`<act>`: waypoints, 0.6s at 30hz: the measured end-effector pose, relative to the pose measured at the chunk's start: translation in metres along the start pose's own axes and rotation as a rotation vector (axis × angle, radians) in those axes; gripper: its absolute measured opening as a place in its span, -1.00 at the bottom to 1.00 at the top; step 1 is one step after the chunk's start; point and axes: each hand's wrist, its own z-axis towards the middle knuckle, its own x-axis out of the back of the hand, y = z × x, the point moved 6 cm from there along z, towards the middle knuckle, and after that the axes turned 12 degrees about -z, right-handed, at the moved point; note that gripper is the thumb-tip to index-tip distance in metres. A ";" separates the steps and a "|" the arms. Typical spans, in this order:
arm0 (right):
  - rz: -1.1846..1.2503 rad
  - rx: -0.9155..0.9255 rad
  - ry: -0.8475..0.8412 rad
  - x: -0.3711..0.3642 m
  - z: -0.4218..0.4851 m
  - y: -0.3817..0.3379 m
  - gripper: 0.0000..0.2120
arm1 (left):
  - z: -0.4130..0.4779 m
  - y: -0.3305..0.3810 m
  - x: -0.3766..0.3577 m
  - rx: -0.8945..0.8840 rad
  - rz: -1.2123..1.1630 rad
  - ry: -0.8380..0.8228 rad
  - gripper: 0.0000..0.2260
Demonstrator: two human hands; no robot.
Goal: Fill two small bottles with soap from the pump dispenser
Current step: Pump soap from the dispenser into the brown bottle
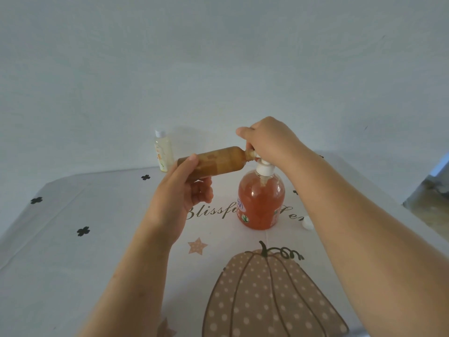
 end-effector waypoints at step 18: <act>-0.007 0.004 -0.051 0.019 -0.008 -0.004 -0.55 | -0.003 0.002 -0.005 0.053 -0.023 -0.061 -0.68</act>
